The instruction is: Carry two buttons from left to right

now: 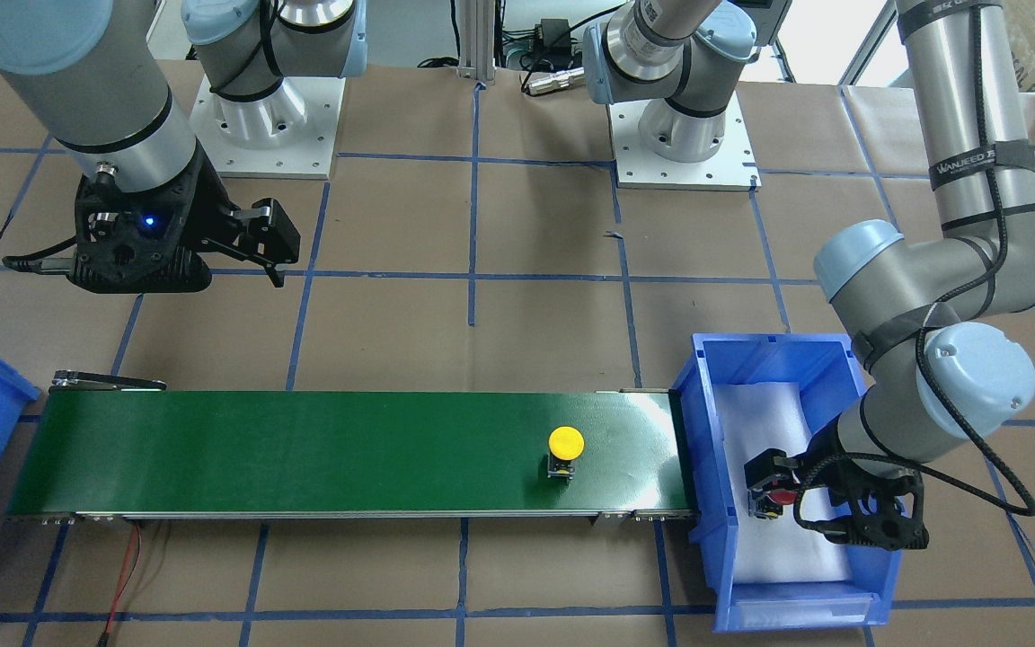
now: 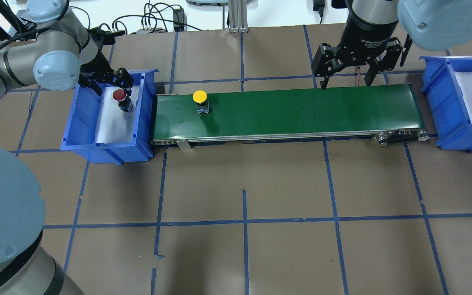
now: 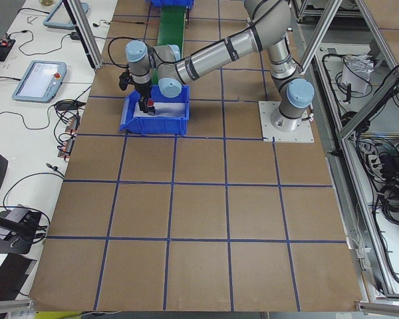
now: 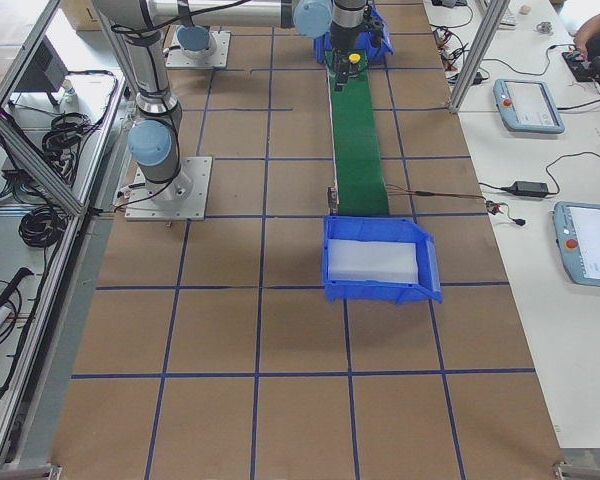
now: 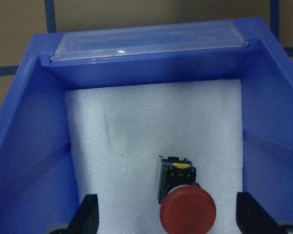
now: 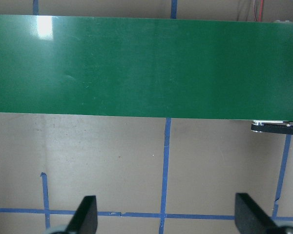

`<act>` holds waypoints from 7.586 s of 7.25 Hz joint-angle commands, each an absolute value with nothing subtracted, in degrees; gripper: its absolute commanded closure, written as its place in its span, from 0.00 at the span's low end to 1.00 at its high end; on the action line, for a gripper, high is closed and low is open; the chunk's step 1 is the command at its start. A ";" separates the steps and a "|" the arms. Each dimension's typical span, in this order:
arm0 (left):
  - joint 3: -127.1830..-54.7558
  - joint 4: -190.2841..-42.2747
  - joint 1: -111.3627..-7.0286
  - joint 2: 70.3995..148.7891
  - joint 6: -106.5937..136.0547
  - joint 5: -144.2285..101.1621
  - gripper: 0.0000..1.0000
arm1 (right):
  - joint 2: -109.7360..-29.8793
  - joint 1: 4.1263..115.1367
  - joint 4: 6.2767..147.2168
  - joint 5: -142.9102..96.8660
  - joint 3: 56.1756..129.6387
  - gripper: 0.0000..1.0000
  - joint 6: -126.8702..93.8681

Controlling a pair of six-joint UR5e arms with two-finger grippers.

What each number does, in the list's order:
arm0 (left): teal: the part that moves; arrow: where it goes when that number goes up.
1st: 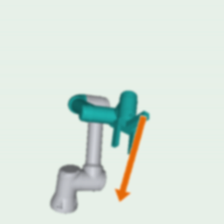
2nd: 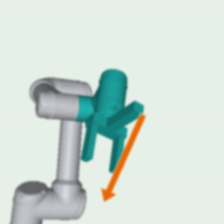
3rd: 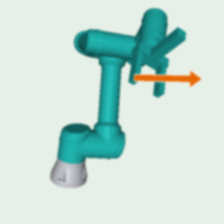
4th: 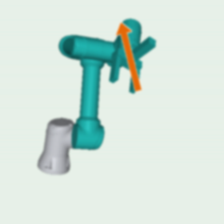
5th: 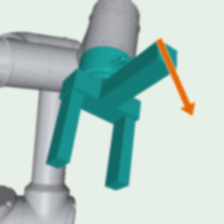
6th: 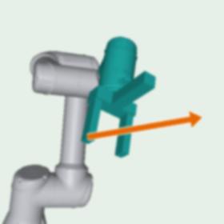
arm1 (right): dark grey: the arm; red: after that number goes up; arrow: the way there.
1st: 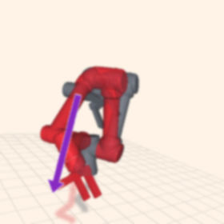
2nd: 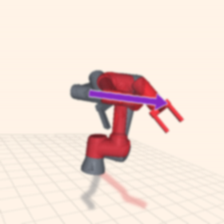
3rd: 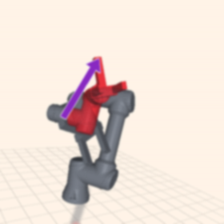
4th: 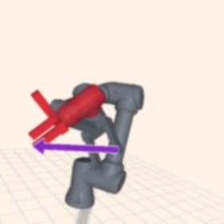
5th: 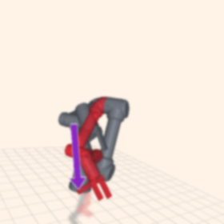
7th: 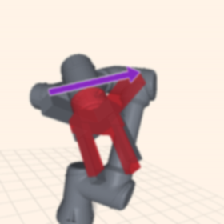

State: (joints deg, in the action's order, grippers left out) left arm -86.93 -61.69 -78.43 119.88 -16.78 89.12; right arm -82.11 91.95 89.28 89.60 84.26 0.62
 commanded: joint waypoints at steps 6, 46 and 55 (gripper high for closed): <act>-87.54 -61.70 -78.57 119.36 -19.42 89.21 0.58 | -82.00 91.67 89.29 90.00 84.29 0.00 0.97; -83.22 -87.63 -91.41 98.10 2.90 91.58 0.00 | -70.31 73.12 117.42 84.90 91.67 0.00 107.84; -83.32 -87.19 -90.70 98.70 3.25 91.93 0.00 | -70.31 74.70 114.52 87.45 90.62 0.00 107.49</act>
